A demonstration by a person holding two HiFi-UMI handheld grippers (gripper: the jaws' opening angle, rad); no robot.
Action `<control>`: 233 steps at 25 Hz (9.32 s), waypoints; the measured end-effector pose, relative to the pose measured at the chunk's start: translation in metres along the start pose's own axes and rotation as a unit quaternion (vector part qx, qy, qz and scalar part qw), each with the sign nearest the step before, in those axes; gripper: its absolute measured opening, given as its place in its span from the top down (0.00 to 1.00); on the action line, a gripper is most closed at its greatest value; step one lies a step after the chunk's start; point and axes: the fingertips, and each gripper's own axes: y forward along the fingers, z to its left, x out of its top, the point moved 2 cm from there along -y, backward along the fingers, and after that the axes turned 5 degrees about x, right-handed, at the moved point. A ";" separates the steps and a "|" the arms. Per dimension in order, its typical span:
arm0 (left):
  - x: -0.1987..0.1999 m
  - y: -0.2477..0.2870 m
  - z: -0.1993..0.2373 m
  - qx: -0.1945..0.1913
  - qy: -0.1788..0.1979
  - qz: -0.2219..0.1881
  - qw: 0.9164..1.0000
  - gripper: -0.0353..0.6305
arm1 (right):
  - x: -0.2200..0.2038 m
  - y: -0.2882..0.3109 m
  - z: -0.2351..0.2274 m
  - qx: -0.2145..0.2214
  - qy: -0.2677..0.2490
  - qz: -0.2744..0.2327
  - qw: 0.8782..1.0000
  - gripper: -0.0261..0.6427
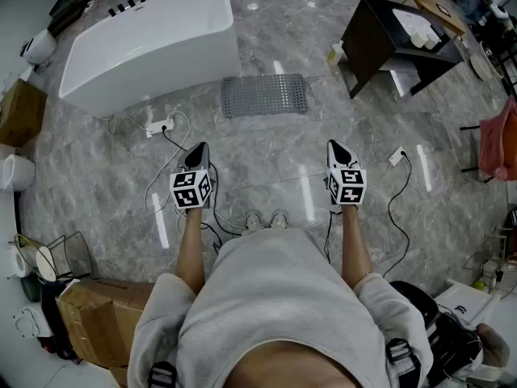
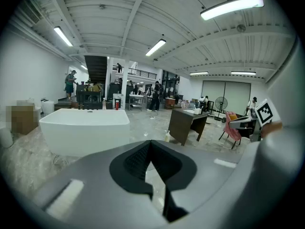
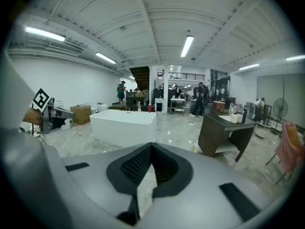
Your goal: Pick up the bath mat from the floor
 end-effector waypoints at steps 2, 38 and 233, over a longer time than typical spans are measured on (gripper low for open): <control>-0.002 0.001 -0.001 -0.001 0.000 0.002 1.000 0.93 | -0.001 0.000 0.000 0.001 0.000 0.001 1.000 0.94; -0.011 0.008 -0.051 -0.068 0.004 0.000 0.998 0.51 | -0.008 0.003 -0.009 0.046 -0.004 -0.025 0.999 0.53; -0.233 0.694 0.146 -0.032 -0.089 0.292 0.952 0.43 | -0.277 0.687 -0.244 0.108 0.079 0.272 0.953 0.51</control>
